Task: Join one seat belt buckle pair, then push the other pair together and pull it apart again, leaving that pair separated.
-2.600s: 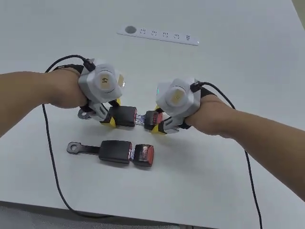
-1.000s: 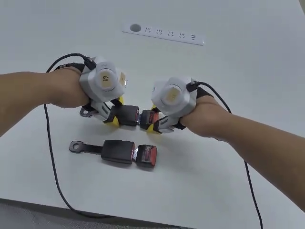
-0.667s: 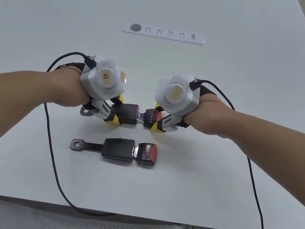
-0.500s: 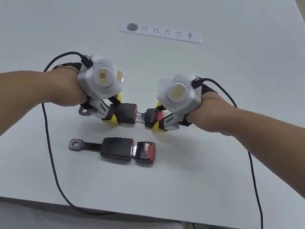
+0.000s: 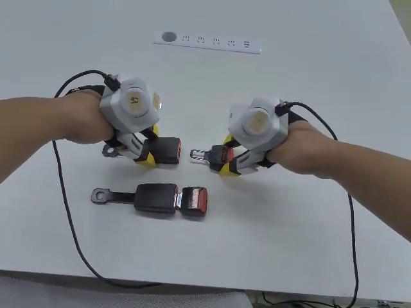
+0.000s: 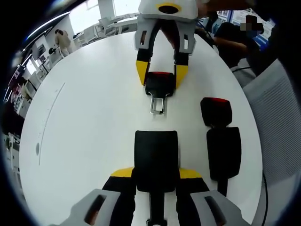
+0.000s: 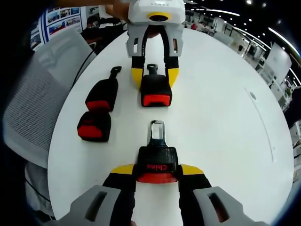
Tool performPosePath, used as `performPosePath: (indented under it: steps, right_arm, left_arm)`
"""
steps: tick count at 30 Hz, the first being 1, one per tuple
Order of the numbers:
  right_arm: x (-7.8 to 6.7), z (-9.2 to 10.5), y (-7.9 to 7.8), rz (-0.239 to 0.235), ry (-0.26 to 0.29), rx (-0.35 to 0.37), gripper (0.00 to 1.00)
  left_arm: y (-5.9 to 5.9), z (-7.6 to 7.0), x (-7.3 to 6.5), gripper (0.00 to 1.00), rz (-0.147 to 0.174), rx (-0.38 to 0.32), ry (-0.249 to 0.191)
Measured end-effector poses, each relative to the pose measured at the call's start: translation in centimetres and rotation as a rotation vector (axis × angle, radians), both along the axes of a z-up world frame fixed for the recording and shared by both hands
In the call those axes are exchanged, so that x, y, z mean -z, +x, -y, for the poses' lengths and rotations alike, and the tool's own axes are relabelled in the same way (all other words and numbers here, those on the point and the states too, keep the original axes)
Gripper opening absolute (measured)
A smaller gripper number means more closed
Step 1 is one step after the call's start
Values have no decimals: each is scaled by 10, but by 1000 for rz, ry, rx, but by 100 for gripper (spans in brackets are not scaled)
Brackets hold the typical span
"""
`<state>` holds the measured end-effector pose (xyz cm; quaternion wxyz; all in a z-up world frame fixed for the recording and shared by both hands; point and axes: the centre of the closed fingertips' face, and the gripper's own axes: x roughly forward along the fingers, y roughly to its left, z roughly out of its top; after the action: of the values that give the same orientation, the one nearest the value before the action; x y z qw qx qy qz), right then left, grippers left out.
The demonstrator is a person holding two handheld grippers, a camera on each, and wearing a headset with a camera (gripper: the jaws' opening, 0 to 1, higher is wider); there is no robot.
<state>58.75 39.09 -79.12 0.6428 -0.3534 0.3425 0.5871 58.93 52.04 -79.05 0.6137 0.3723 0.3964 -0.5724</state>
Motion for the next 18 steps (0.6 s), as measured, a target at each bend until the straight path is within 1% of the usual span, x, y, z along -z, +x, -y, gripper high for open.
performPosePath:
  steps: [1, 2, 6, 9, 11, 13, 16, 18]
  right_arm:
    - [3, 6, -1, -8, 1, 16, 32]
    - [4, 10, -1, -5, 4, 16, 32]
    - [2, 25, 1, -9, 9, 38, 32]
    - [1, 31, 1, -8, 4, 38, 32]
    - [2, 38, 2, -4, -5, 37, 32]
    - [3, 49, 4, -4, -12, 45, 32]
    - [2, 57, 6, -8, -17, 56, 32]
    - [4, 61, 6, -8, -18, 58, 32]
  left_arm:
    - [0, 0, 0, 33, 1, 0, 2]
    - [1, -1, 1, 33, 1, 0, 3]
    - [3, -2, 3, 33, 2, 5, 11]
    - [3, -3, 4, 33, 2, 5, 13]
    - [3, -3, 4, 33, 4, 1, 12]
    - [4, -4, 5, 33, 6, -1, 9]
    - [4, -5, 5, 33, 5, -6, 4]
    - [5, -5, 6, 33, 1, -15, 0]
